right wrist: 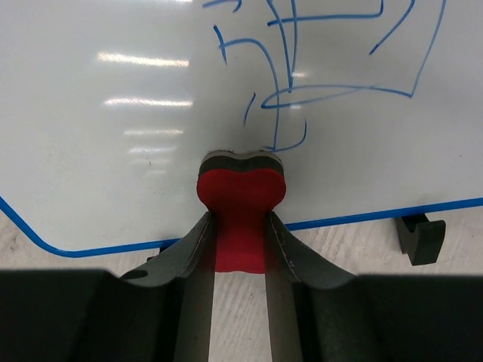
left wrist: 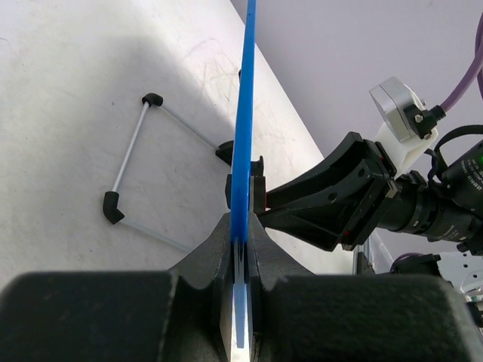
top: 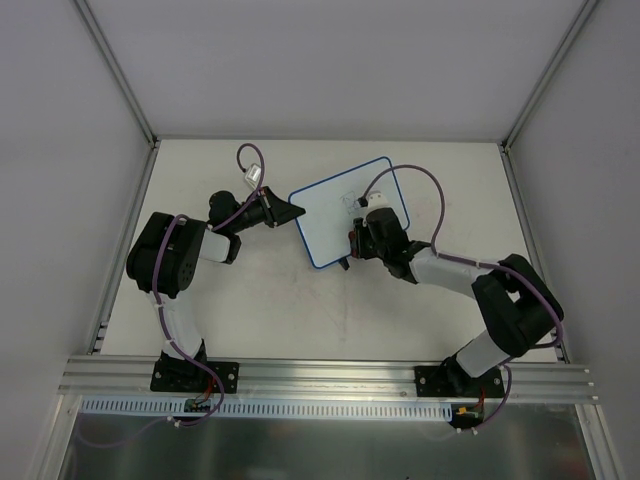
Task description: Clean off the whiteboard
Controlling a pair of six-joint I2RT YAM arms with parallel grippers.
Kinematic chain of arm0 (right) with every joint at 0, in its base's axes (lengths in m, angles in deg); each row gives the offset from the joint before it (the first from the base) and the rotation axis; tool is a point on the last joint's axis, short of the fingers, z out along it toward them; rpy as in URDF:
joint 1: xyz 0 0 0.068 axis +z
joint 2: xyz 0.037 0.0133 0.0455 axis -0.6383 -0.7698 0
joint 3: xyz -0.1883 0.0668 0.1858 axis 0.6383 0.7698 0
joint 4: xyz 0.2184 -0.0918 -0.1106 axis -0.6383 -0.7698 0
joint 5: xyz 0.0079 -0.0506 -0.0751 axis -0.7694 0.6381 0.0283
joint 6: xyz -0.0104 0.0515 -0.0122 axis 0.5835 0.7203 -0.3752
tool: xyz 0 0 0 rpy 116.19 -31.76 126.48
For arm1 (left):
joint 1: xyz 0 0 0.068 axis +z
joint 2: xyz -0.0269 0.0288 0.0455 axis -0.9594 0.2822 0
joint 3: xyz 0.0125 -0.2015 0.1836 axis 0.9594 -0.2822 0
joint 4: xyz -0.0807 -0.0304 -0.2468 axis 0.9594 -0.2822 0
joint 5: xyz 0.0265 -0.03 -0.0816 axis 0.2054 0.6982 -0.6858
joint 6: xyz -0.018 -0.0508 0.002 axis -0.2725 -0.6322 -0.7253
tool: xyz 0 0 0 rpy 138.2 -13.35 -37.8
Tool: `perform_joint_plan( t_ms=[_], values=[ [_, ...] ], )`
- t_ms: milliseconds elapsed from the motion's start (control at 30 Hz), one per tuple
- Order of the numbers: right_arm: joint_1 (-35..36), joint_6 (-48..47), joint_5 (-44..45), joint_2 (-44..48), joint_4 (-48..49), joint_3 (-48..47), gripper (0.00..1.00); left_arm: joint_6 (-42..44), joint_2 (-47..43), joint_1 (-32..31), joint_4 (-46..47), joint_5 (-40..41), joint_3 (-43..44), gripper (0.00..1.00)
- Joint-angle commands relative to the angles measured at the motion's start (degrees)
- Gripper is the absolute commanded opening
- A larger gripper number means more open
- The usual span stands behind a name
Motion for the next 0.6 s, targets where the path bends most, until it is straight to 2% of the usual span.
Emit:
perform_joint_plan(
  t_ms=[0, 333, 567],
  values=[
    [-0.87, -1.81, -0.6, -2.55, -0.43, -6.79, 0.0, 0.06, -0.33, -0.89, 6.47, -5.58, 0.17, 0.0],
    [-0.87, -4.36, -3.42, -6.06, -8.51, -24.36, 0.0, -0.03, -0.24, -0.98, 6.38, -5.85, 0.35, 0.0],
    [-1.48, -5.94, -2.8, -9.84, -12.47, -31.94, 0.0, -0.03, -0.24, -0.89, 6.47, -6.02, 0.26, 0.0]
  ],
)
